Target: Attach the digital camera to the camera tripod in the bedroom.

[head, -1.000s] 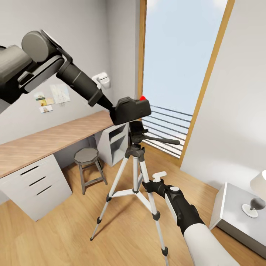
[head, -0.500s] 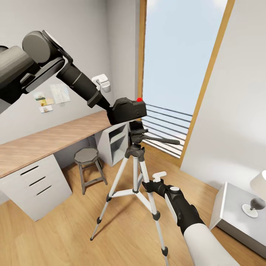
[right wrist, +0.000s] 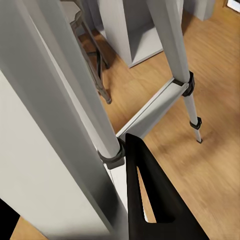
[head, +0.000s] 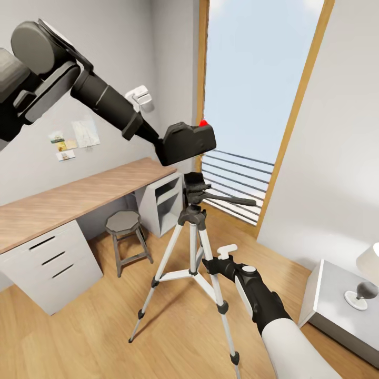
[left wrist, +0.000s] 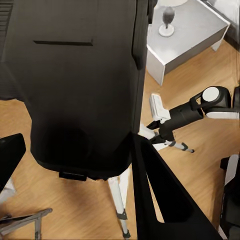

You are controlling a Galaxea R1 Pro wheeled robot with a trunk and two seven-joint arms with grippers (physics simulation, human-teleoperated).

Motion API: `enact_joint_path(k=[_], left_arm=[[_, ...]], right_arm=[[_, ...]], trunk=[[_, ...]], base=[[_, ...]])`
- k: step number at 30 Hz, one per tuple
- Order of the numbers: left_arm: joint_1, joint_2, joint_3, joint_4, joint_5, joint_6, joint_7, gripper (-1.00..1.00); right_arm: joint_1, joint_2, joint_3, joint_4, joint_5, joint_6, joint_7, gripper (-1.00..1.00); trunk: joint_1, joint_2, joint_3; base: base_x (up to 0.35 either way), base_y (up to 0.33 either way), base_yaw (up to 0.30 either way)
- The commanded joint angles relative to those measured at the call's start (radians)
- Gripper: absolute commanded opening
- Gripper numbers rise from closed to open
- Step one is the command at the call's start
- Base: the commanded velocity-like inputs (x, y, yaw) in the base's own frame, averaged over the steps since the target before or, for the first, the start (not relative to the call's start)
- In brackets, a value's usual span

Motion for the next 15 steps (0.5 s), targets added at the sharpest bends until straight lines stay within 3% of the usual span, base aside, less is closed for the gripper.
enact_joint_path(k=[1,4,13,15], left_arm=[[-0.002,0.001,0.010,-0.006,-0.002,0.002,0.002,-1.00],[-0.002,0.001,0.044,-0.025,-0.005,0.006,0.002,-1.00],[-0.002,-0.004,0.056,-0.038,-0.006,0.010,0.003,-1.00],[-0.002,-0.019,0.054,-0.037,-0.003,0.010,0.003,-1.00]], right_arm=[[0.000,0.000,0.000,0.012,0.077,0.004,0.004,-1.00],[0.000,0.001,0.000,0.012,0.078,0.004,0.004,-1.00],[0.000,0.001,0.000,0.013,0.078,0.004,0.004,-1.00],[0.000,0.001,0.000,0.013,0.079,0.004,0.004,-1.00]], trunk=[[0.001,-0.002,-0.003],[0.001,-0.002,-0.003],[0.001,-0.002,-0.003],[0.001,-0.002,-0.003]], base=[[0.000,0.000,0.000],[0.000,0.000,0.000],[0.000,0.000,0.000],[0.000,0.000,0.000]])
